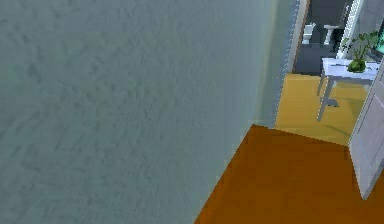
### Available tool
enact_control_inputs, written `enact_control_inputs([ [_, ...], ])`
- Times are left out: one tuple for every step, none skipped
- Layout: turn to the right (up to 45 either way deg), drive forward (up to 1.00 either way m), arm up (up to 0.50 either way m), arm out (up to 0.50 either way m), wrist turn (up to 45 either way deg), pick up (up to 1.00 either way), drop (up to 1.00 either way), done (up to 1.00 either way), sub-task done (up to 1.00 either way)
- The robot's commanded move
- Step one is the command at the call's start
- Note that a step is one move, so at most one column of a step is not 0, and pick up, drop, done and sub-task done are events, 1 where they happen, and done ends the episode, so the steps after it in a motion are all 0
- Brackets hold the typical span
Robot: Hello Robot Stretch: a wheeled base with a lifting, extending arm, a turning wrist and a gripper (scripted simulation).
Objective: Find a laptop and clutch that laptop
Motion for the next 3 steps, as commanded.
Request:
enact_control_inputs([
  [0.0, 0.00, 0.12, 0.00, 0.0, 0.00, 0.00, 0.00, 0.00],
  [0.0, 0.00, 0.00, 0.40, 0.0, 0.00, 0.00, 0.00, 0.00],
  [0.0, 0.00, 0.00, 0.00, 45.0, 0.00, 0.00, 0.00, 0.00],
])
